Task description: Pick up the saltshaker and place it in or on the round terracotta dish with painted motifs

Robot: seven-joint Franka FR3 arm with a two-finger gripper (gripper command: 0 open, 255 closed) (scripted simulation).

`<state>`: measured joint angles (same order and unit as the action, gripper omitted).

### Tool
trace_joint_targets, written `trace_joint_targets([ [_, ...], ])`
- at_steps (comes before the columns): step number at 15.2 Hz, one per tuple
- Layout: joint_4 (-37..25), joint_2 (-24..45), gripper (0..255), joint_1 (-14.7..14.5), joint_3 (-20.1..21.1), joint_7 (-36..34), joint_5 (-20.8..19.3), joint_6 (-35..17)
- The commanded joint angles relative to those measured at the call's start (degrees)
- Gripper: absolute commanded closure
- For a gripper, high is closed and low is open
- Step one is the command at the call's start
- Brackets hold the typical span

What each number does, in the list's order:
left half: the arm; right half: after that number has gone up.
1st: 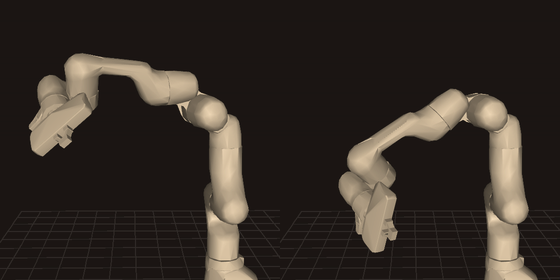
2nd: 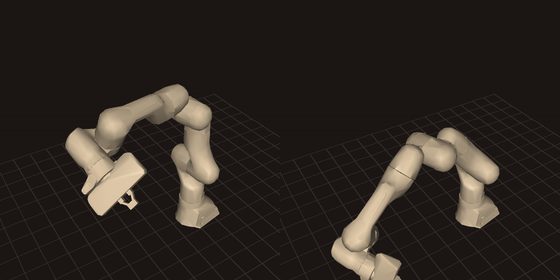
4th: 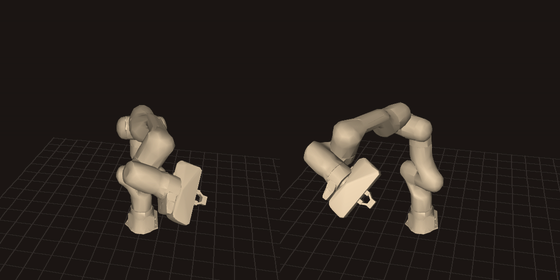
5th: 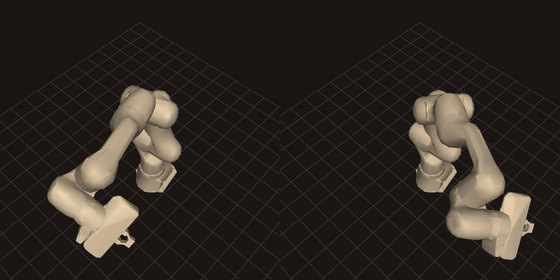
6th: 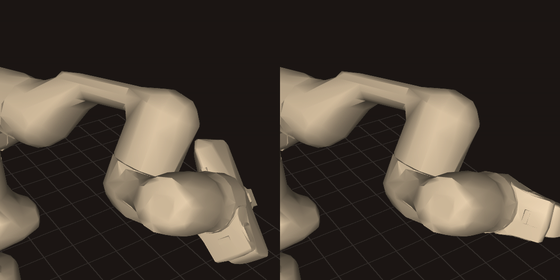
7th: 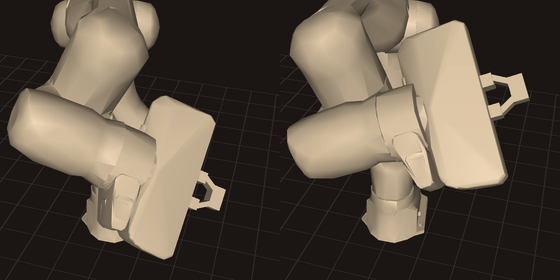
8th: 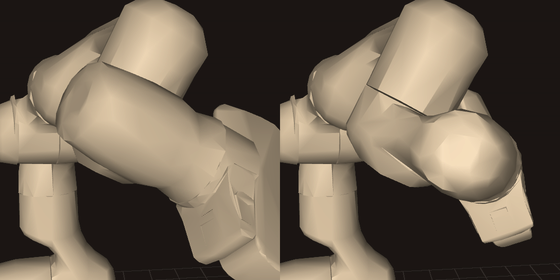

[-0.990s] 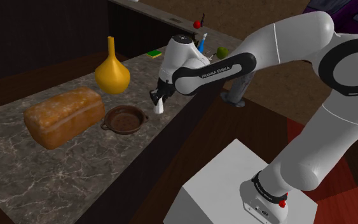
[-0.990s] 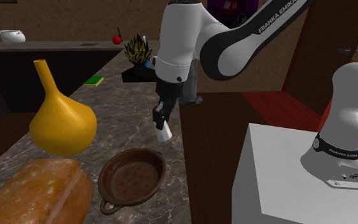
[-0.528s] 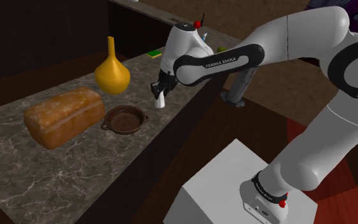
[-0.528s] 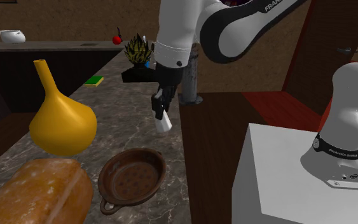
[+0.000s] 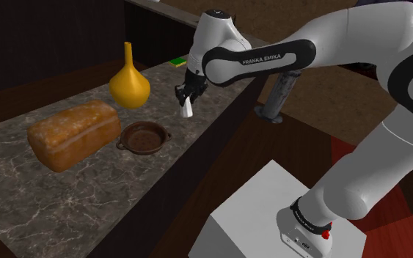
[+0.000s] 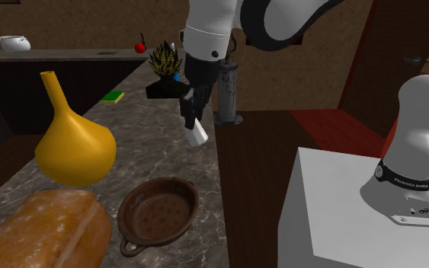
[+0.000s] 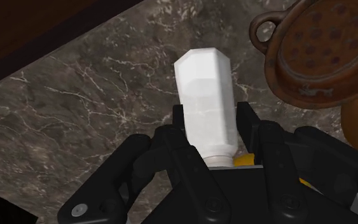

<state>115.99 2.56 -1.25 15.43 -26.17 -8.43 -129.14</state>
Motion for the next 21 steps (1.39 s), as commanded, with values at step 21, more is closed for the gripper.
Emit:
trace_joint_targets([
  [21,-19.7,15.6,255,-11.4,5.4,-18.8,-9.1,7.8],
])
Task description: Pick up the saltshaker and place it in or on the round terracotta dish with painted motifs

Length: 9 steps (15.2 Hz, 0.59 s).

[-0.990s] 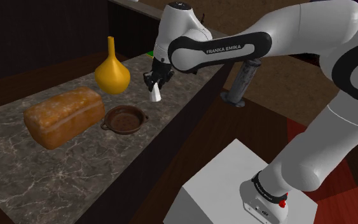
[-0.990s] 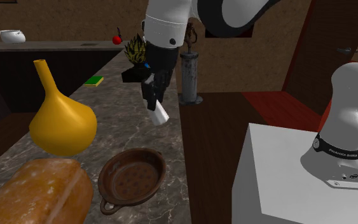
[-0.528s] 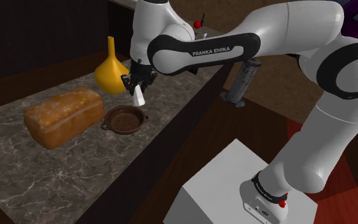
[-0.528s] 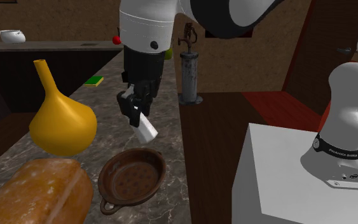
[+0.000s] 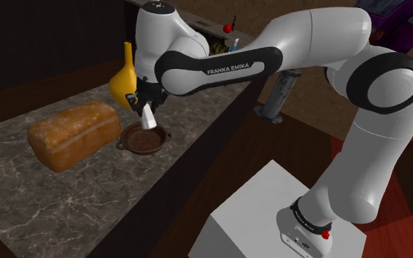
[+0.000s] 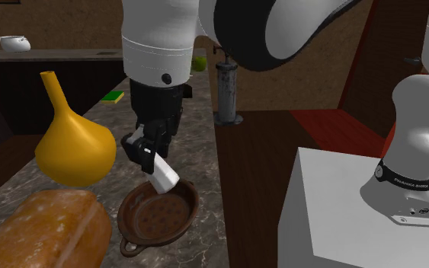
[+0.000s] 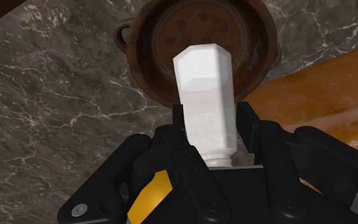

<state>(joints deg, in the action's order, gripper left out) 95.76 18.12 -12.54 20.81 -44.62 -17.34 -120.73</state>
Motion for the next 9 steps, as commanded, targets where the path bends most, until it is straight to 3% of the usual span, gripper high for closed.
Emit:
trace_joint_targets([
  [1,1.0,0.3,255,-0.1,-0.1,-0.5,-0.4,-1.3],
  [9,4.3,2.4,255,-0.3,-0.7,-2.2,-2.0,-6.4],
])
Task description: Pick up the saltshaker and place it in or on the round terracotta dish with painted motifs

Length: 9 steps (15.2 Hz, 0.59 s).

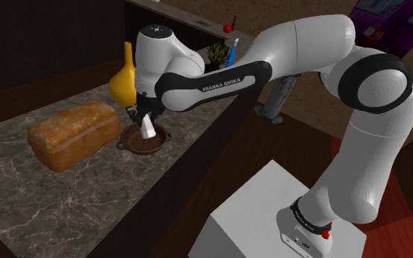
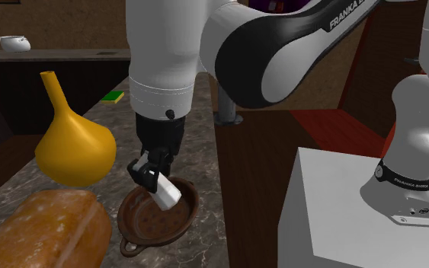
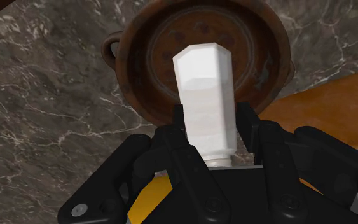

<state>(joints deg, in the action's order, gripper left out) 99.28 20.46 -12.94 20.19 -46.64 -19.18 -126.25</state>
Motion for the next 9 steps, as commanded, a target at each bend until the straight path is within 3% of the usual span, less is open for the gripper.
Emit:
trace_joint_targets([
  [1,1.1,0.3,255,0.0,-0.2,-0.4,-0.4,-1.5],
  [8,1.1,0.3,255,0.0,-0.2,-0.4,-0.4,-1.5],
  [9,1.1,0.3,0,0.0,-0.2,-0.4,-0.4,-1.5],
])
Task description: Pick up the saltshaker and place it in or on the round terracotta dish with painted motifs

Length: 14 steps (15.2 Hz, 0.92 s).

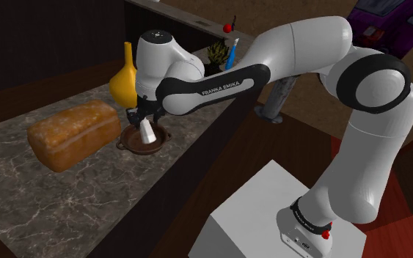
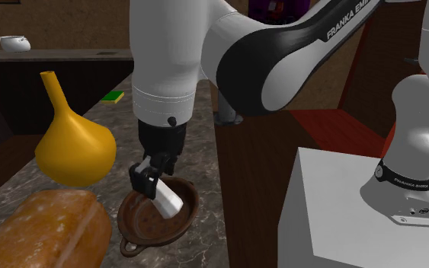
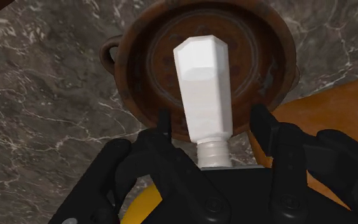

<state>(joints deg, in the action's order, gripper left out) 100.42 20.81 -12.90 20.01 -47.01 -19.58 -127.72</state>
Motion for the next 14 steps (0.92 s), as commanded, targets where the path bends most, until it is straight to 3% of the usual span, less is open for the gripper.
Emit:
trace_joint_targets([
  [1,0.0,0.0,0,0.0,0.0,0.0,0.0,0.0],
  [5,0.0,0.0,0,0.0,0.0,0.0,0.0,0.0],
  [9,-1.7,-3.9,0,0.2,1.1,1.3,2.2,5.3],
  [14,-1.7,-3.9,0,0.2,1.0,1.4,2.2,5.3],
])
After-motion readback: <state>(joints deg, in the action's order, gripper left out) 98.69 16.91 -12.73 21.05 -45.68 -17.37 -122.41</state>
